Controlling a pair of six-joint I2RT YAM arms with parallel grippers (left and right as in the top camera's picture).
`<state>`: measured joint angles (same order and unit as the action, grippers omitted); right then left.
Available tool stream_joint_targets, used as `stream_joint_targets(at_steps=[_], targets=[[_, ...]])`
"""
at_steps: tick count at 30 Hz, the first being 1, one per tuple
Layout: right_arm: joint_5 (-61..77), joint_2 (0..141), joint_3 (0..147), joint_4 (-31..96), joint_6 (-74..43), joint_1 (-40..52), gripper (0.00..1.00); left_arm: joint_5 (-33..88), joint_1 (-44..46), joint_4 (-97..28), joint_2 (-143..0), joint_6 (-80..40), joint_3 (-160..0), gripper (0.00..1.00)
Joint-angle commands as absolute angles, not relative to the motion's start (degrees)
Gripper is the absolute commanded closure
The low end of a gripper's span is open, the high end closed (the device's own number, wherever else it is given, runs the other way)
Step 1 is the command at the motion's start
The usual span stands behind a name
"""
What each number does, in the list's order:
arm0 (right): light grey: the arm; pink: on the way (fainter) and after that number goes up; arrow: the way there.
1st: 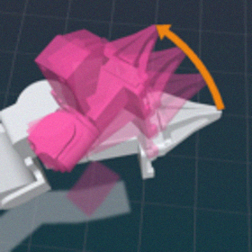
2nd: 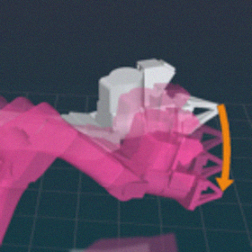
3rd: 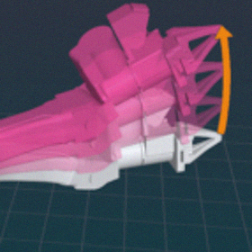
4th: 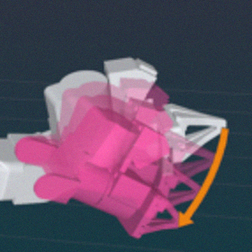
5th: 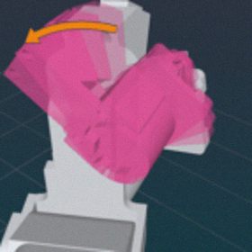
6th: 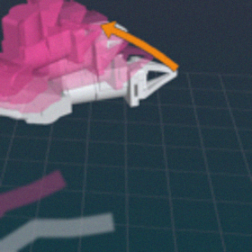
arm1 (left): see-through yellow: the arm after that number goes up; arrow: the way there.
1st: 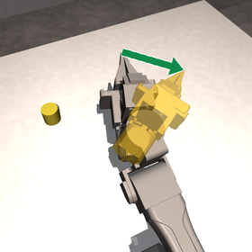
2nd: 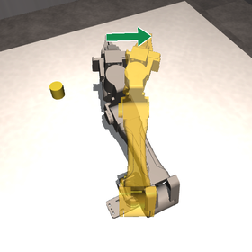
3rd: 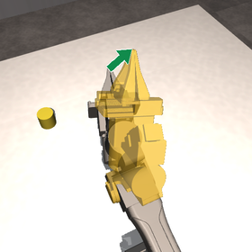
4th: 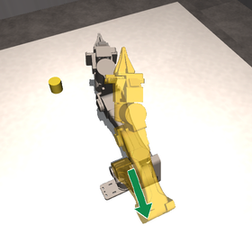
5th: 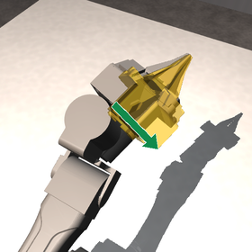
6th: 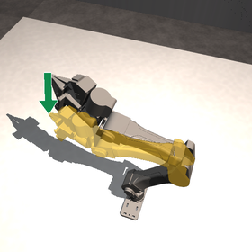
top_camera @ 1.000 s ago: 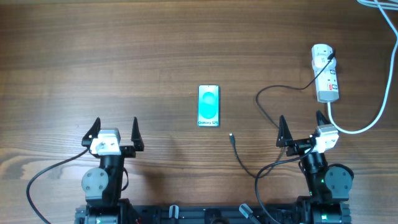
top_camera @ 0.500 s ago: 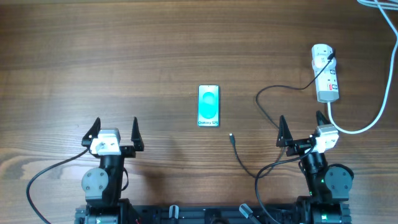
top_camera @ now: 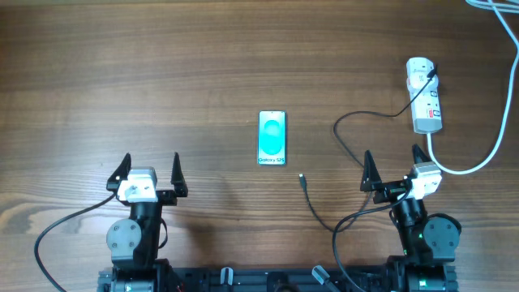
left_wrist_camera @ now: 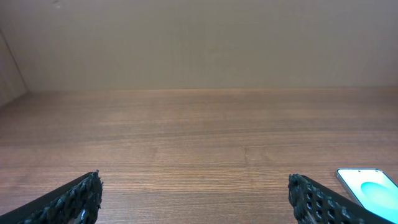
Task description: Plug charger to phone and switch on socket
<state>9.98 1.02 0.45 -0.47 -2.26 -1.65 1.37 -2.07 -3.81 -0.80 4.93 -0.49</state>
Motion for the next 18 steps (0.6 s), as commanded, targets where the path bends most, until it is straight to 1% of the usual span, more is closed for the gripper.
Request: stream_joint_targets(at_steps=[1, 3, 8, 13, 15, 16, 18], targets=[[8.8, 0.8, 0.3, -0.6, -1.6, -1.5, 0.00, 1.0, -2.5, -1.5, -0.4, 5.8, -0.3, 0.00], [8.8, 0.8, 0.3, -0.6, -1.6, -1.5, 0.00, 2.6, -2.5, 1.1, -0.4, 5.3, -0.3, 0.00], [8.8, 0.8, 0.3, -0.6, -1.6, -1.5, 0.00, 13.1, -2.5, 12.6, -0.4, 5.2, -0.3, 0.00], [8.8, 0.8, 0.3, -0.6, -1.6, -1.5, 0.00, 12.4, -2.5, 24.0, -0.6, 2.5, -0.4, 0.00], [8.8, 0.8, 0.3, -0.6, -1.6, -1.5, 0.00, 9.8, -2.5, 24.5, -1.4, 1.0, -2.1, 0.00], [8.8, 0.8, 0.3, -0.6, -1.6, -1.5, 0.00, 7.9, -2.5, 22.0, -3.0, -0.4, -4.5, 0.00], [8.8, 0.8, 0.3, -0.6, -1.6, -1.5, 0.00, 7.9, -2.5, 17.2, -7.0, -0.5, -9.0, 0.00]])
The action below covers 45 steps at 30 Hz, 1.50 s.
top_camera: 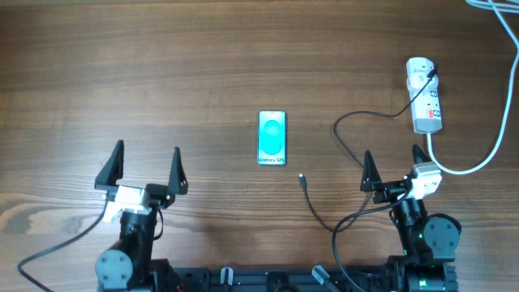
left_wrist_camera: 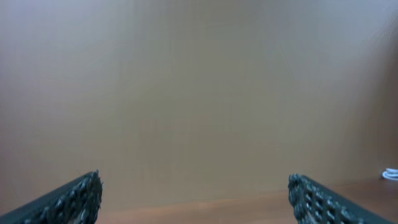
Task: Plug charger to phone and switch on socket
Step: 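Move the left gripper forward over the Galaxy S25 phone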
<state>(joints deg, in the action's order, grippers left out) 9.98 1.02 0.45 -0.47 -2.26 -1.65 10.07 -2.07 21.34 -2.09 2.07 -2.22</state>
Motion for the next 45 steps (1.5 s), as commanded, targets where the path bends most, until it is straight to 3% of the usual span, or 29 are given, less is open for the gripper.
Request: stream_joint_targets(at_steps=[1, 8, 14, 25, 28, 33, 40, 45], targets=[[8.8, 0.8, 0.3, -0.6, -1.6, -1.5, 0.00, 7.9, -2.5, 15.0, -9.3, -0.5, -11.3, 0.00], [8.8, 0.8, 0.3, -0.6, -1.6, -1.5, 0.00, 17.5, -2.5, 1.3, -29.6, -0.5, -29.6, 0.00], [8.8, 0.8, 0.3, -0.6, -1.6, -1.5, 0.00, 32.6, -2.5, 7.6, -39.5, -0.5, -32.9, 0.00], [8.8, 0.8, 0.3, -0.6, -1.6, -1.5, 0.00, 32.7, -2.5, 8.4, -47.3, -10.6, -36.3, 0.00], [8.8, 0.8, 0.3, -0.6, -1.6, -1.5, 0.00, 32.7, -2.5, 0.8, -51.9, -11.0, -43.0, 0.00], [8.8, 0.8, 0.3, -0.6, -1.6, -1.5, 0.00, 33.3, -2.5, -22.7, -64.9, -11.0, -60.8, 0.00], [8.8, 0.8, 0.3, -0.6, -1.6, -1.5, 0.00, 39.2, -2.3, -21.4, -70.9, -11.0, -62.5, 0.00], [8.8, 0.8, 0.3, -0.6, -1.6, -1.5, 0.00, 33.3, -0.7, -21.3, -72.0, -16.7, -62.7, 0.00]])
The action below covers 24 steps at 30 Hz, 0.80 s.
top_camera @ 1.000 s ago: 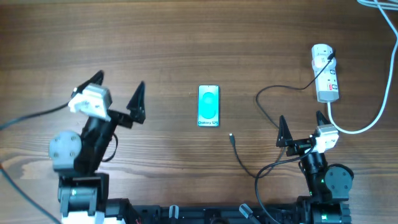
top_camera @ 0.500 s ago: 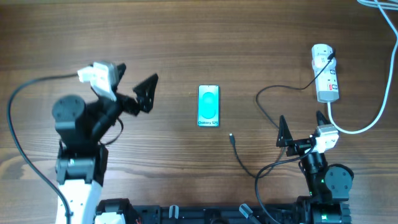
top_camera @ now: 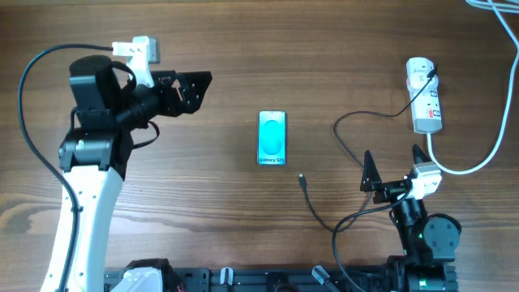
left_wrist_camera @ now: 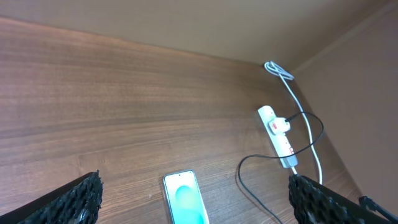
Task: Plug charger to phone and switch on socket
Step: 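Move the left gripper forward over the Galaxy S25 phone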
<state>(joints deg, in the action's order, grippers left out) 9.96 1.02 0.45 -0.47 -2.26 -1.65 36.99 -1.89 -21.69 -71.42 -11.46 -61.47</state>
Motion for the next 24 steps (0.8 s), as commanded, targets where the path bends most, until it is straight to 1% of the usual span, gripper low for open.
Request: stream_joint_targets(at_steps=[1, 4, 6, 10, 14, 15, 18, 24], targets=[[8.8, 0.8, 0.3, -0.6, -1.6, -1.5, 0.00, 31.4, -0.3, -21.5, -72.1, -17.4, -62.9, 0.00], [8.8, 0.8, 0.3, -0.6, -1.6, -1.5, 0.00, 26.9, 1.0, -24.1, -73.2, -17.7, -65.1, 0.00], [8.8, 0.8, 0.3, -0.6, -1.6, -1.5, 0.00, 24.1, 2.0, -28.7, -75.3, -17.6, -69.1, 0.00], [8.8, 0.8, 0.3, -0.6, -1.6, -1.5, 0.00, 18.2, 4.7, -42.0, -83.6, -17.0, -82.2, 0.00], [8.8, 0.8, 0.3, -0.6, -1.6, -1.5, 0.00, 11.9, 7.2, -59.8, -96.1, -17.0, -100.9, 0.00], [8.8, 0.8, 0.3, -0.6, -1.6, -1.5, 0.00, 11.0, 7.8, -61.7, -98.0, -17.0, -103.3, 0.00], [8.8, 0.8, 0.3, -0.6, -1.6, -1.5, 0.00, 11.3, 9.7, -59.8, -100.7, -17.2, -104.6, 0.00], [8.8, 0.8, 0.3, -0.6, -1.6, -1.5, 0.00, 11.3, 12.7, -59.8, -101.2, -17.2, -104.6, 0.00]])
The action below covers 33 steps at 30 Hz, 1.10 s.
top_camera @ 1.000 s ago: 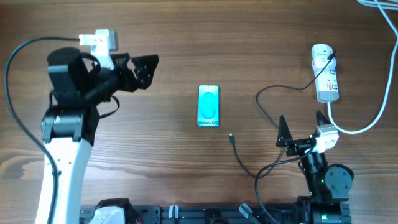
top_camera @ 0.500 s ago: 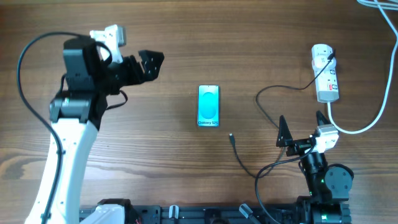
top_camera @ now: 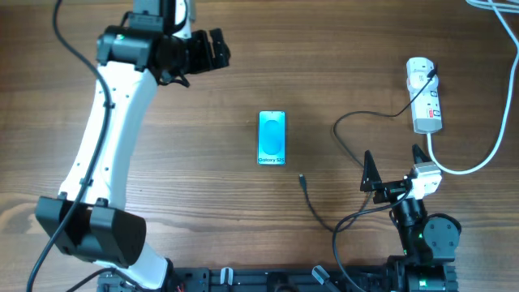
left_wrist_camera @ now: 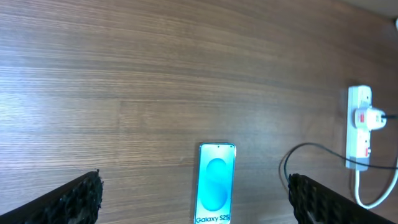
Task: Plug charger to phone and switch on socket
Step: 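Move the left gripper forward over the Galaxy S25 phone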
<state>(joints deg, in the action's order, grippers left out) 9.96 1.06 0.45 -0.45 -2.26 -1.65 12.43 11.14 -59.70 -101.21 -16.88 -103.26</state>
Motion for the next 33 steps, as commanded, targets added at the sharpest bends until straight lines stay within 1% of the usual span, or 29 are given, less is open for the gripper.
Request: stream_joint_targets(at_steps=[1, 5, 13, 18, 21, 33], targets=[[8.8, 0.8, 0.3, -0.6, -1.6, -1.5, 0.00, 11.3, 13.1, -59.8, -101.3, -17.2, -104.6, 0.00], [8.8, 0.8, 0.3, -0.6, -1.6, -1.5, 0.00, 9.9, 14.6, -61.6, -103.4, -21.8, -104.6, 0.00], [8.8, 0.8, 0.3, -0.6, -1.6, -1.5, 0.00, 9.5, 15.8, -65.0, -110.2, -23.2, -104.8, 0.00], [8.8, 0.8, 0.3, -0.6, -1.6, -1.5, 0.00, 1.2, 20.3, -66.3, -112.9, -30.7, -104.7, 0.00], [8.8, 0.8, 0.3, -0.6, -1.6, -1.5, 0.00, -0.8, 22.3, -66.3, -114.5, -33.9, -104.6, 0.00], [8.8, 0.8, 0.3, -0.6, -1.6, -1.5, 0.00, -0.6, 29.9, -65.2, -122.4, -33.0, -104.0, 0.00]])
